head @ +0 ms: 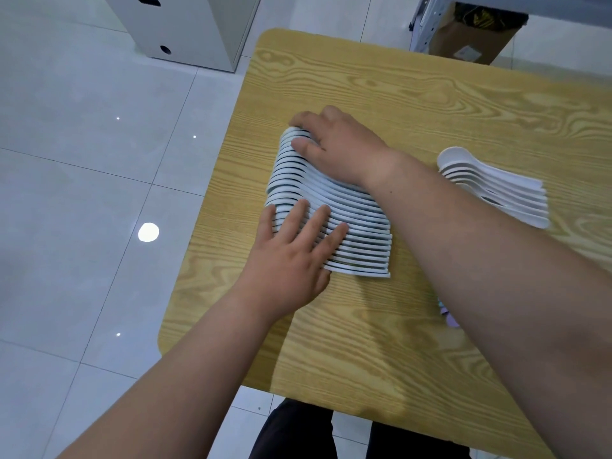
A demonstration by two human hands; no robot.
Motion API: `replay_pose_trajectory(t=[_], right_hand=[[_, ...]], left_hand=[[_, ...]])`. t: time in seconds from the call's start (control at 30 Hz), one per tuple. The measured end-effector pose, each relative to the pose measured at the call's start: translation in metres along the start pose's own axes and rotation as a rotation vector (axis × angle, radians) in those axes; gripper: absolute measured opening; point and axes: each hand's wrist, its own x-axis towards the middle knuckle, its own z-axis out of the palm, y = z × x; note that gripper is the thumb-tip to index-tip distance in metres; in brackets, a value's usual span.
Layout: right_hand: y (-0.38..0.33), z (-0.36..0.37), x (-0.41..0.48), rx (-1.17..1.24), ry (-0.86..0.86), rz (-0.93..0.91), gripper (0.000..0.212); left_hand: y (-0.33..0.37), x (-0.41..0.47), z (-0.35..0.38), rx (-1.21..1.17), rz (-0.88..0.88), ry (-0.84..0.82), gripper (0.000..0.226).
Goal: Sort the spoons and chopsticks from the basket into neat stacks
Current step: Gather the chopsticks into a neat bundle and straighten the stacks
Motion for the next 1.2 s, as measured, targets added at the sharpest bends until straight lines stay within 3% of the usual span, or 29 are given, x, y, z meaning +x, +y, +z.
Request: replay_pose_trajectory(t=[0.43, 0.63, 0.8, 1.2], right_hand=[[0.023, 0.021, -0.011, -0.028, 0.118, -0.018, 0.054], [0.013, 0.014, -0.002, 0.072, 0.148, 0.018, 0.052], [-0.001, 0.023, -0.002, -0.007, 0.129, 0.077, 0.086], [0.006, 0.021, -0.001, -0.034, 0.138, -0.013, 0.08]], left_hand=[[-0.036, 0.007, 0.015, -0.046, 0.154, 0.095, 0.069], [-0.039, 0.009, 0.016, -0.067, 0.173, 0.116, 0.067], [-0.038, 0.011, 0.016, -0.075, 0.162, 0.118, 0.066], [-0.041, 0.009, 0.015, -0.129, 0.121, 0.122, 0.065]])
